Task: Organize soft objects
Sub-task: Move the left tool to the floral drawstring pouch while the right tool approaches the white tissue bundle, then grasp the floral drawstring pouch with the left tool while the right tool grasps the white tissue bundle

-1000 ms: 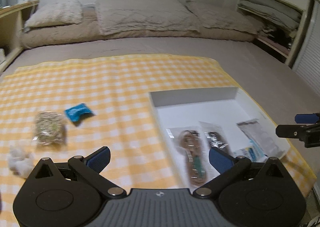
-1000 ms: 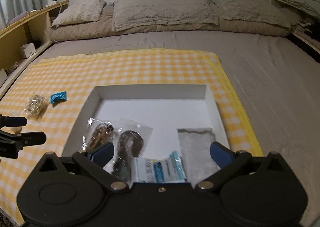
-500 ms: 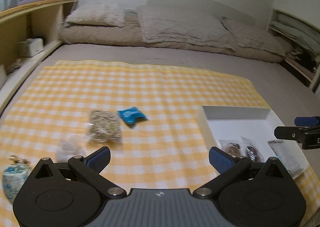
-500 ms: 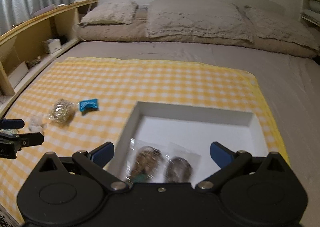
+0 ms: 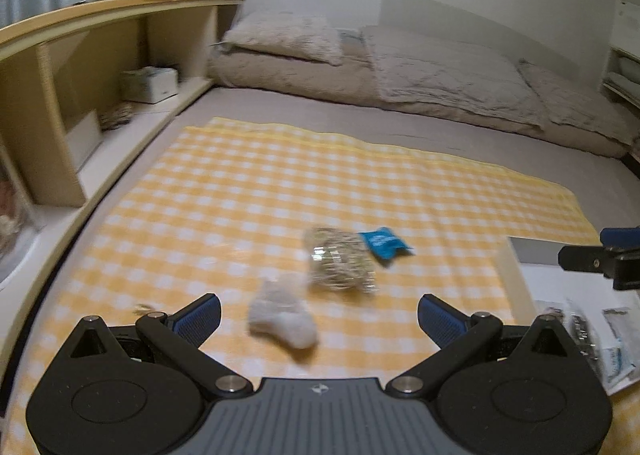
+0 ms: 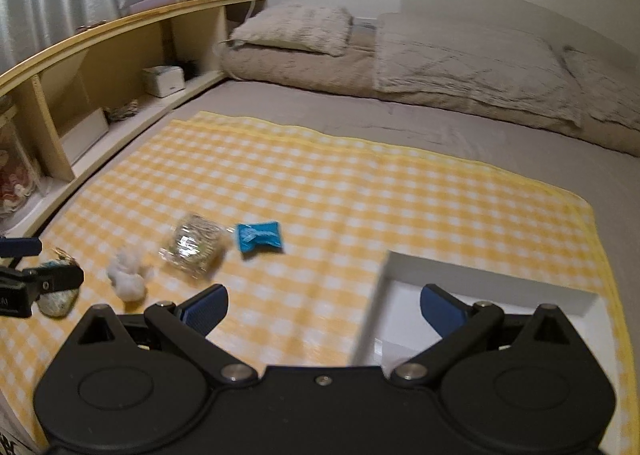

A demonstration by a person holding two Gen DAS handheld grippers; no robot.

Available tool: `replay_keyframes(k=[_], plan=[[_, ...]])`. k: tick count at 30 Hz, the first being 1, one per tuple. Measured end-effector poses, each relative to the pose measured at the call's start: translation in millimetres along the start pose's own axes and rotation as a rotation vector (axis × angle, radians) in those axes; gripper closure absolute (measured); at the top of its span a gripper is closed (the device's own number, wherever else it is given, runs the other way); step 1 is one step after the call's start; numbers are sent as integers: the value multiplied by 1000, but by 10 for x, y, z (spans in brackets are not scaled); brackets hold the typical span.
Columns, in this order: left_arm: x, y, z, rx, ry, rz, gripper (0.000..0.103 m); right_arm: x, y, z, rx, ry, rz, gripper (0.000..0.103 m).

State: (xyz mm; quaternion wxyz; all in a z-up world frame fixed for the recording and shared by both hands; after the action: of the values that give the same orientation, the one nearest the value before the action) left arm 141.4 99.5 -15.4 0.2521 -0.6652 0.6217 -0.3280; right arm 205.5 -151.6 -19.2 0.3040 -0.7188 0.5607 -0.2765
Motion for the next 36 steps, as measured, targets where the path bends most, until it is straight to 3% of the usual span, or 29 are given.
replay_keyframes(k=[14, 25, 29, 36], plan=[[-783, 128, 19, -20, -97, -52, 0, -836, -288, 335, 23, -137, -9, 0], [-1230, 507, 314, -98, -113, -30, 0, -1359, -307, 607, 1, -154, -43, 0], [-1196, 597, 446, -123, -91, 38, 0, -1547, -273, 731, -38, -191, -37, 0], [-1177, 669, 612, -159, -91, 100, 0, -1830, -177, 1084, -200, -281, 127, 0]])
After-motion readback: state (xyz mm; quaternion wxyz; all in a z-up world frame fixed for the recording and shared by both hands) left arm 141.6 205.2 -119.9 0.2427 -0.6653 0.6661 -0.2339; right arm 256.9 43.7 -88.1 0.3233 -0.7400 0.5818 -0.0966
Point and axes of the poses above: each gripper's, at about its wrist camera, not at the fingertips, and z roughly the way its jaws point, x to its right, y to its underside, the point moved 3 cm from there along z, roughly the way its jaws point, and after that the axes turned 5 degrees about y, right-handed, at the moved point
